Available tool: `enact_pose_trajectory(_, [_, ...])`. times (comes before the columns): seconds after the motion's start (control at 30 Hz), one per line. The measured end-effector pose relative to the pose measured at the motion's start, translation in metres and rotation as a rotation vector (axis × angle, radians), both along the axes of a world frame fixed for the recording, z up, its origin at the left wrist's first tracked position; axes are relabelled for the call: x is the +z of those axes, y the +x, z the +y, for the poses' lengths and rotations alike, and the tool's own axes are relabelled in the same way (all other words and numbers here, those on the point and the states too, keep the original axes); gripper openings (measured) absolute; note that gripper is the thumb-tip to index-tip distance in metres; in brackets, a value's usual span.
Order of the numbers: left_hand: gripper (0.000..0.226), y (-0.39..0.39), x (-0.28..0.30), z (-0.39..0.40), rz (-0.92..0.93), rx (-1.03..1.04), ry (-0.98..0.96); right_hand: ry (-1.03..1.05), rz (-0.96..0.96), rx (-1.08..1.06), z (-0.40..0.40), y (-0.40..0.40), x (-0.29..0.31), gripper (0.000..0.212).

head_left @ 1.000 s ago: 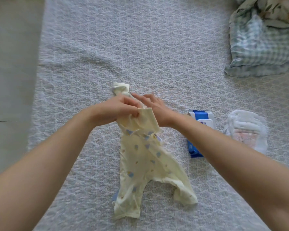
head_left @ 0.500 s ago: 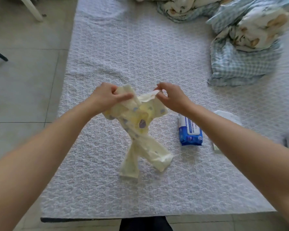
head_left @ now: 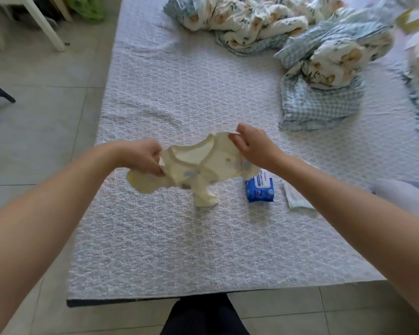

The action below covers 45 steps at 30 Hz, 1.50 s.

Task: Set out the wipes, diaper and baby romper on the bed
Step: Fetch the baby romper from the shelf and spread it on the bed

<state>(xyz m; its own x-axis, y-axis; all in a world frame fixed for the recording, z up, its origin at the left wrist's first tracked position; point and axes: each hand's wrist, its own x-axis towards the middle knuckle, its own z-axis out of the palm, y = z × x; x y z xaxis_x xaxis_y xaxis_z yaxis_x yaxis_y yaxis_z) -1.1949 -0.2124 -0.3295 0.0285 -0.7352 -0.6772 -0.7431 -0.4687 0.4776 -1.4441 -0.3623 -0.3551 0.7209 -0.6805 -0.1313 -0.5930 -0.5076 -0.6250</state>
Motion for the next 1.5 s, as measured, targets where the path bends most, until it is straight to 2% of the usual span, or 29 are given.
enact_pose_trajectory(0.17, [0.02,-0.007,0.023,0.013,0.279,0.022,0.411,0.287,0.318,0.22,0.014,-0.009,0.033,0.027])
enact_pose_trajectory(0.3, [0.02,-0.005,0.034,0.011,0.422,0.019,0.565,0.567,0.435,0.265,0.008,-0.014,0.054,0.037])
enact_pose_trajectory(0.4, [0.025,0.0,0.022,0.001,0.424,0.064,0.527,0.416,0.58,0.32,-0.006,-0.011,0.044,0.033])
enact_pose_trajectory(0.47, [0.029,0.001,-0.001,-0.005,0.346,0.079,0.434,0.309,0.646,0.318,-0.014,-0.011,0.019,0.028])
enact_pose_trajectory(0.57, [0.019,-0.003,-0.059,-0.014,0.051,-0.036,0.18,0.187,0.593,0.215,-0.02,-0.014,-0.035,0.021])
enact_pose_trajectory(0.67, [0.015,-0.01,-0.135,-0.019,-0.079,0.065,0.042,0.154,0.495,0.098,-0.021,-0.02,-0.094,0.02])
enact_pose_trajectory(0.77, [0.026,-0.019,-0.197,-0.023,-0.08,0.208,0.025,0.151,0.469,0.032,-0.024,-0.024,-0.144,0.016])
enact_pose_trajectory(0.9, [0.022,-0.025,-0.241,-0.033,-0.087,0.169,-0.082,0.147,0.466,-0.056,-0.038,-0.024,-0.185,0.016])
enact_pose_trajectory(1.0, [0.03,-0.021,-0.256,-0.045,-0.098,0.092,-0.164,0.161,0.469,-0.076,-0.056,-0.023,-0.206,0.019])
enact_pose_trajectory(1.2, [0.038,0.002,-0.281,-0.079,-0.106,0.104,-0.127,0.069,0.501,-0.009,-0.097,-0.005,-0.235,0.019])
enact_pose_trajectory(1.37, [0.025,0.018,-0.287,-0.117,-0.11,0.041,-0.113,-0.075,0.525,-0.051,-0.127,0.023,-0.24,0.02])
enact_pose_trajectory(1.43, [0.017,0.022,-0.291,-0.128,-0.075,0.067,-0.064,-0.063,0.569,-0.071,-0.135,0.033,-0.242,0.019])
enact_pose_trajectory(1.5, [0.032,0.024,-0.294,-0.137,-0.037,0.172,-0.04,-0.03,0.621,-0.079,-0.14,0.041,-0.246,0.02])
